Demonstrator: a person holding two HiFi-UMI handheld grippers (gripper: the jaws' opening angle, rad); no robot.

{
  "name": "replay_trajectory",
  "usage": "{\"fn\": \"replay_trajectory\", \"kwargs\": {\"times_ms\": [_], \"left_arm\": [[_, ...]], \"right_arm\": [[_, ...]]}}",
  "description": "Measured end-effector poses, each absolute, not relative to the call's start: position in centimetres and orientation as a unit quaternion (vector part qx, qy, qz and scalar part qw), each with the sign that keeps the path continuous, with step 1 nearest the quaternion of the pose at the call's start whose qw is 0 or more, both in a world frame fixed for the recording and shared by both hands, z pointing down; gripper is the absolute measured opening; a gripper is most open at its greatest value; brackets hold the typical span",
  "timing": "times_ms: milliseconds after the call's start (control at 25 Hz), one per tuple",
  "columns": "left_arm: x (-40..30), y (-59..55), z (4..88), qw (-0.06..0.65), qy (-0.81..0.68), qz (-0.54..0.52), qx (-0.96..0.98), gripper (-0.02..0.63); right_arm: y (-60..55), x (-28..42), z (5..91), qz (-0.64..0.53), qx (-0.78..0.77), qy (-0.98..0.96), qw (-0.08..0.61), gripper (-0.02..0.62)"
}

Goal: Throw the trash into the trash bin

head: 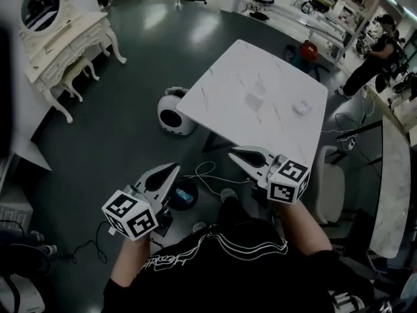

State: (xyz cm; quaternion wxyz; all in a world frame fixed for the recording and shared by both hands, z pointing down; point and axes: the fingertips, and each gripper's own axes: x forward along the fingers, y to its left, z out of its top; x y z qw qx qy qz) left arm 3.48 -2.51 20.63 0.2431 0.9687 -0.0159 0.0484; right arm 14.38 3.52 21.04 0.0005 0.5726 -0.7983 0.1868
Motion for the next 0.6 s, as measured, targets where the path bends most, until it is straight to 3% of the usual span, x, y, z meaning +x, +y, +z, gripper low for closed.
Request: {"fn": "replay_trajectory", "kwargs": {"times_ms": [600], "left_arm": [[16.0,-3.7,21.9,0.251,0.004,0.093,0.963,0.005]], "right_arm": [[3.6,29.4,21.6,0.155,0.642,-0.749,0.053,0.037]]}}
